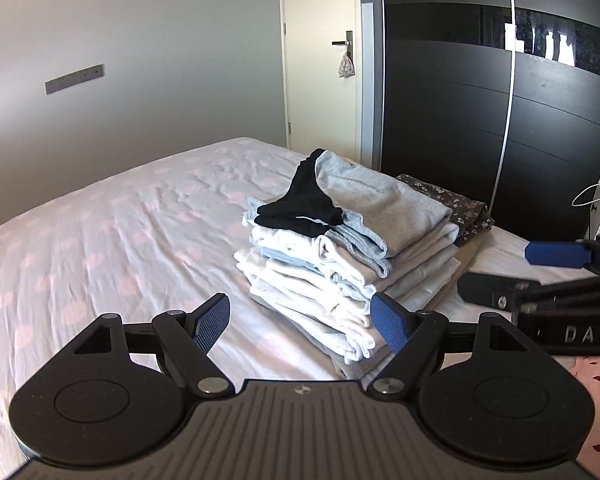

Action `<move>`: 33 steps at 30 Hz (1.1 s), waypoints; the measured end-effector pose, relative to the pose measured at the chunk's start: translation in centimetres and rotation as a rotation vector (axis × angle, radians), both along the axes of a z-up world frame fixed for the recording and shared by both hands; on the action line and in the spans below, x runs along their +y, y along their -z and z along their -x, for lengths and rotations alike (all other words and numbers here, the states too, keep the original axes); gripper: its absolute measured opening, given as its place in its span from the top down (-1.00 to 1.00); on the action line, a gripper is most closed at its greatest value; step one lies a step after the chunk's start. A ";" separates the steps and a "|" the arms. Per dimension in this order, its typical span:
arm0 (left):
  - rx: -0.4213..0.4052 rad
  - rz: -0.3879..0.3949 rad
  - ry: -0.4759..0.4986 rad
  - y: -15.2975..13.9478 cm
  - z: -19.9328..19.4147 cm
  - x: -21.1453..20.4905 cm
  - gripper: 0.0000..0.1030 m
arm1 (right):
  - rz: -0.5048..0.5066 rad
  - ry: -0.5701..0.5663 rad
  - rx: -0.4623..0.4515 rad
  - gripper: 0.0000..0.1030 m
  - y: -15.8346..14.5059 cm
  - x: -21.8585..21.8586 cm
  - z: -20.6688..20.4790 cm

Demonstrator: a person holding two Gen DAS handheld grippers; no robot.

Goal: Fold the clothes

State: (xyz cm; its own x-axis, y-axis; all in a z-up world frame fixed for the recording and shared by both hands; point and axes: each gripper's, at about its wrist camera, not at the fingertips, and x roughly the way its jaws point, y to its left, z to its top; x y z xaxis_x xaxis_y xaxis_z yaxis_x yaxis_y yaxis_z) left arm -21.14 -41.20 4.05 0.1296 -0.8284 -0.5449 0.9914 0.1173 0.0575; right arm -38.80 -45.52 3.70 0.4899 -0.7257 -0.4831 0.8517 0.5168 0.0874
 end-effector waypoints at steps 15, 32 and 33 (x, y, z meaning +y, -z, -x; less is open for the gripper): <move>0.014 -0.010 -0.011 0.8 1.2 -0.5 -0.48 | -0.039 0.023 0.006 -0.73 1.6 -0.2 0.8; 0.041 -0.011 -0.015 0.5 0.8 -0.1 -0.39 | -0.028 0.017 -0.003 -0.73 1.3 0.4 0.4; 0.037 -0.010 -0.014 0.5 0.8 -0.1 -0.39 | -0.027 0.017 -0.003 -0.73 1.3 0.4 0.4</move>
